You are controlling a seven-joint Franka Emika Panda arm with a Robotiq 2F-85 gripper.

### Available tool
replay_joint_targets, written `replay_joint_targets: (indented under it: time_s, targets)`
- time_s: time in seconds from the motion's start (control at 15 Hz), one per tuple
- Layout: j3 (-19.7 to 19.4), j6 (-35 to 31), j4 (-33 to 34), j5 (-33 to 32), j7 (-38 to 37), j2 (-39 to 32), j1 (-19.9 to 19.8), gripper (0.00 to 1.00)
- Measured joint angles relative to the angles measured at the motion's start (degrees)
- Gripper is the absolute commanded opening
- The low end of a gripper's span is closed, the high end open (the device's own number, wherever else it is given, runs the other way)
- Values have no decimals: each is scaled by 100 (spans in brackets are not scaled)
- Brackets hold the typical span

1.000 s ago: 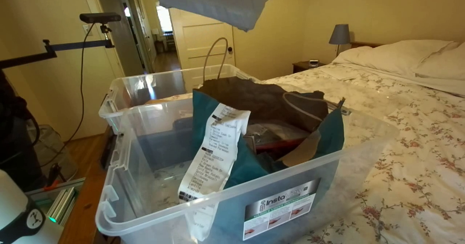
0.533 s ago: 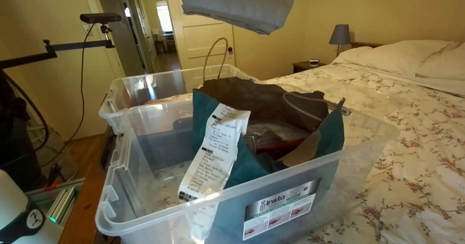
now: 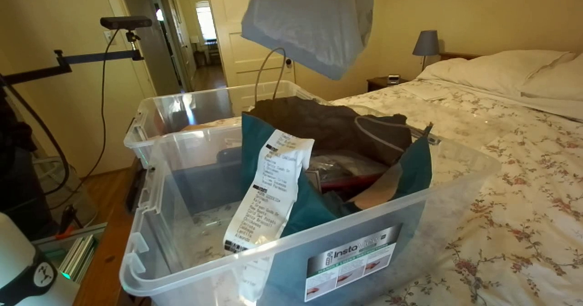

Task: Pick up the plastic from the box and put it in the other box

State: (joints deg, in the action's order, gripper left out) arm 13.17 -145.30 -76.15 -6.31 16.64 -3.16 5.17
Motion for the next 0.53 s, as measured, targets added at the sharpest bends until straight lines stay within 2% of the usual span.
replay_joint_targets:
  time_s: [0.13, 0.4, 0.53]
  targets:
    - [-35, -52, 250, 442, 360, -150, -96, 0]
    - [18, 308, 892, 2239, 1956, -462, -401, 0]
    - [-52, 512, 1262, 2936, 2284, -678, -560, 0]
